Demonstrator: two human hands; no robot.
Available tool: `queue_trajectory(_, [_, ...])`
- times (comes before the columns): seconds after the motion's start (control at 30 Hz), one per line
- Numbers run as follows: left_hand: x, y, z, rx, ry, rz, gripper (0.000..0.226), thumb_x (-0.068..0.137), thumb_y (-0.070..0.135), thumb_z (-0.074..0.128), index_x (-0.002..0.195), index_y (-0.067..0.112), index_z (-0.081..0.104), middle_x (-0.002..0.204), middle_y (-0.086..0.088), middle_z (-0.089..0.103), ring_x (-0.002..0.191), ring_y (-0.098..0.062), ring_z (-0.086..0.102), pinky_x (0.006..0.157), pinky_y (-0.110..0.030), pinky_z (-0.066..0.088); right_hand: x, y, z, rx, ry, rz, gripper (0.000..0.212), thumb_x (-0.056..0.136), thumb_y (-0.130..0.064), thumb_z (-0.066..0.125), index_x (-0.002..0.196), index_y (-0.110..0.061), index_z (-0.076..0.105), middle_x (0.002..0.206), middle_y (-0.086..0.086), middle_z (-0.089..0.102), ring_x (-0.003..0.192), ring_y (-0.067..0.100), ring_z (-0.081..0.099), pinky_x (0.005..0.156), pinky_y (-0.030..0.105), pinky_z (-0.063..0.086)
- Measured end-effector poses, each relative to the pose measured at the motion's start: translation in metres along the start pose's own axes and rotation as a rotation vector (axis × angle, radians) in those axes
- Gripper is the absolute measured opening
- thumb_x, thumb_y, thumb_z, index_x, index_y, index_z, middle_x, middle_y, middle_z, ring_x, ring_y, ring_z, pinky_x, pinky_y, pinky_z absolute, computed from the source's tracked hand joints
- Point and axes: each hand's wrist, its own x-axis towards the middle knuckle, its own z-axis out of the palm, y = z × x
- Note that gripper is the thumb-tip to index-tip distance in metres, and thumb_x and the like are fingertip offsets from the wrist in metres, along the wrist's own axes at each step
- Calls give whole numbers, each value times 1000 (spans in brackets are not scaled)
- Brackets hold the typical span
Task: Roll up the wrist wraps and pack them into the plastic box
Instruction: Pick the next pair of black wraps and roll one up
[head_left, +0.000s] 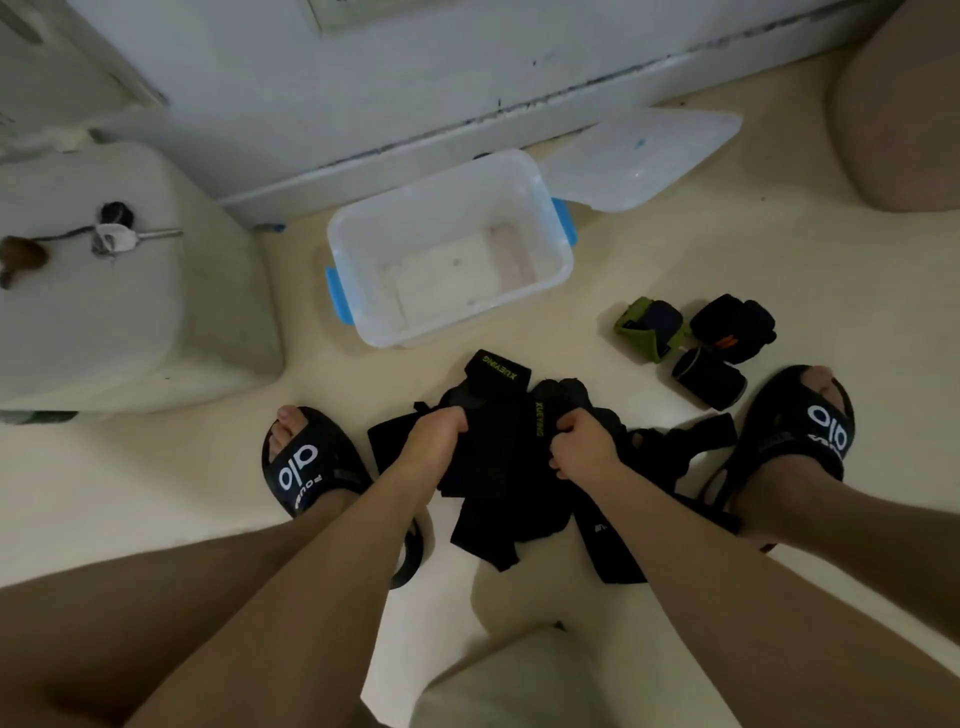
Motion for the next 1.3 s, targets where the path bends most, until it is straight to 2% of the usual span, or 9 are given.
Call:
queue_trajectory(0.3, [-87, 26, -53, -598, 25, 58, 32, 88, 18, 36, 61, 10, 50, 51, -2, 51, 36, -14, 38, 43, -22, 27, -49, 5, -10, -27, -35, -50, 35, 99, -3, 45, 133, -9, 53, 112, 15, 60, 88, 27, 62, 74, 42, 61])
queue_trajectory(0.37, [-92, 26, -70, -596, 28, 97, 28, 81, 26, 47, 73, 3, 60, 70, -7, 65, 49, -15, 53, 53, -21, 35, -59, 4, -8, -17, -55, -80, 38, 99, -3, 47, 136, -11, 51, 112, 15, 60, 84, 25, 62, 65, 35, 57])
queue_trajectory(0.47, [-91, 16, -89, -527, 150, 75, 78, 53, 40, 72, 121, 4, 58, 119, -15, 70, 94, -31, 74, 77, -41, 60, -72, 7, -3, -16, -77, -114, 42, 98, -3, 52, 138, -13, 50, 106, 14, 61, 75, 20, 59, 60, 30, 54])
queue_trajectory(0.53, [-115, 15, -89, -519, 157, 131, 46, 67, 33, 63, 105, 9, 52, 75, -10, 62, 44, -23, 57, 42, -27, 49, -79, 9, 1, -20, -91, -122, 42, 98, -3, 53, 138, -14, 49, 97, 10, 60, 70, 17, 56, 58, 28, 51])
queue_trajectory(0.6, [-131, 13, -85, -512, 174, 145, 26, 83, 30, 51, 99, 10, 56, 57, -4, 59, 34, -18, 51, 39, -21, 42, -83, 12, 5, -25, -93, -115, 44, 98, -3, 55, 139, -16, 49, 93, 9, 60, 67, 16, 56, 57, 27, 51])
queue_trajectory(0.8, [-116, 6, -90, -662, 197, 123, 18, 79, 32, 59, 77, 16, 50, 64, -3, 54, 46, -22, 54, 52, -27, 52, -75, 11, 18, -95, -134, -143, 61, 93, -6, 60, 150, -19, 43, 110, 9, 56, 83, 23, 61, 73, 33, 52])
queue_trajectory(0.93, [-88, 4, -94, -606, 228, 44, 73, 52, 40, 80, 117, 10, 66, 108, -15, 72, 91, -36, 73, 82, -51, 58, -63, 0, 20, -456, -23, -387, 68, 93, -11, 61, 157, -15, 37, 142, 14, 49, 128, 34, 54, 105, 39, 49])
queue_trajectory(1.07, [-87, 18, -81, -386, 230, 125, 9, 91, 23, 71, 92, 17, 65, 97, -9, 69, 91, -27, 68, 91, -43, 57, -51, -23, 36, -573, -55, -451, 79, 96, -22, 64, 163, -21, 21, 138, 15, 55, 119, 35, 60, 97, 45, 55])
queue_trajectory(1.3, [-56, 16, -74, -340, 242, 192, 13, 94, 28, 71, 90, 16, 67, 107, -20, 72, 104, -36, 71, 97, -50, 57, -43, -60, 88, 372, -138, 73, 76, 97, -5, 66, 160, -29, 32, 97, 14, 63, 72, 25, 61, 67, 37, 58])
